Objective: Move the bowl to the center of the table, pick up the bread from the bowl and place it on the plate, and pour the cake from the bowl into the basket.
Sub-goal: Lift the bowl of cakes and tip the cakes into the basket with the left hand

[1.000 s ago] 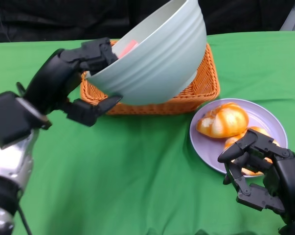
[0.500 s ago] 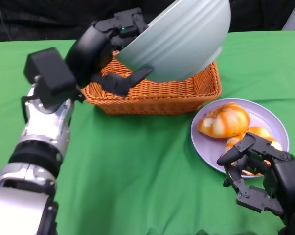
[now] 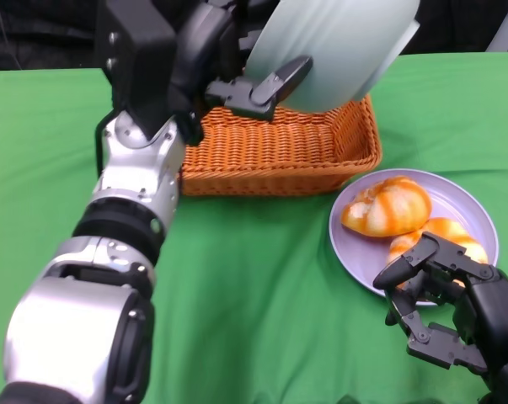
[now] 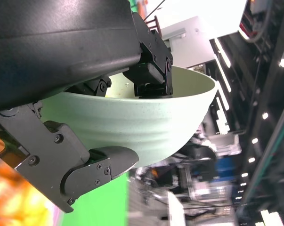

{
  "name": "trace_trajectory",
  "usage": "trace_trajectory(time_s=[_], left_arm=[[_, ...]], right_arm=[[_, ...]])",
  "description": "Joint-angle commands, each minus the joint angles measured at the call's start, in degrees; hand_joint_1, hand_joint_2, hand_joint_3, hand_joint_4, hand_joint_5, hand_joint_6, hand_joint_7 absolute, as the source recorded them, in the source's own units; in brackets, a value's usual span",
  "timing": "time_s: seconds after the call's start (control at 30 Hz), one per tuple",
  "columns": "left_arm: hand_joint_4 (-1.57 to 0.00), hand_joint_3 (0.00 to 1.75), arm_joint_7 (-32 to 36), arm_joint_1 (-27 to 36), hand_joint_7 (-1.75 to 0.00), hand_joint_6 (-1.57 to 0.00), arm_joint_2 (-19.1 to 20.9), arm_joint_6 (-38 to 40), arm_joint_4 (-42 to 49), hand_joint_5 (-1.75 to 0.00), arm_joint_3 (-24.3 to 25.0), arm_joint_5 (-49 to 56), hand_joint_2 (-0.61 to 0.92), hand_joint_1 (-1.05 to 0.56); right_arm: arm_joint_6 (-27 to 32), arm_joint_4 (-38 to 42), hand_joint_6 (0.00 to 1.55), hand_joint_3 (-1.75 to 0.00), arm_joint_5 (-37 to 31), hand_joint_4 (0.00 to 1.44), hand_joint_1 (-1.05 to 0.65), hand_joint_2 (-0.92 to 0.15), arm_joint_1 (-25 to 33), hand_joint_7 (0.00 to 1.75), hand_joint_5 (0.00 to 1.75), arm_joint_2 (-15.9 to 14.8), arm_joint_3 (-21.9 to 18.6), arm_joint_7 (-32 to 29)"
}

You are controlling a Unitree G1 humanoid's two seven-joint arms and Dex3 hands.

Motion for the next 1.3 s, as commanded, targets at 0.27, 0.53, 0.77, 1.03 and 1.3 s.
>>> trace_trajectory(time_s=[0.27, 0.53, 0.77, 1.03, 1.3], left_arm=[[-0.86, 1.36, -0.72, -6.54, -1.67, -0.72, -6.17, 13.93, 1.61, -1.75, 7.94, -7.38, 0.44, -0.16], [-0.92, 1.31, 0.06, -10.86, -1.74, -0.76, -6.62, 30.34, 5.04, -1.75, 19.51, -18.4, 0.5, -0.16], [-0.91, 1.34, 5.33, -12.58, -1.75, -0.75, -6.12, 39.28, 6.45, -1.75, 29.0, -26.78, 0.43, -0.23], [-0.93, 1.04, 7.62, -12.53, -1.75, -0.76, -6.03, 43.46, 7.43, -1.75, 35.41, -32.22, 0.59, -0.26], [-0.95, 0.61, 8.14, -12.46, -1.75, -0.78, -5.83, 47.07, 7.58, -1.75, 38.27, -35.0, 0.85, -0.31]], right_arm=[[-1.43, 0.79, 0.67, -0.8, -0.88, 0.71, -0.03, -0.69, 0.34, 1.27, 1.51, -0.3, -0.24, -0.84], [-1.72, 2.07, 0.67, -0.8, -0.7, 0.72, -0.05, -0.7, -0.03, 1.24, 1.51, -0.72, 0.05, -0.15], [-1.62, 2.6, 0.67, -0.8, -0.57, 0.72, -0.05, -0.7, -0.05, 1.23, 1.5, -0.78, -0.02, -0.09], [-0.58, 2.25, 0.67, -0.8, -0.17, 0.72, -0.05, -0.7, 0.23, 1.24, 1.52, -0.58, 0.23, 0.24], [-0.3, 2.25, 0.67, -0.79, -0.2, 0.71, -0.05, -0.7, 0.25, 1.25, 1.55, -0.3, 0.46, 0.11]])
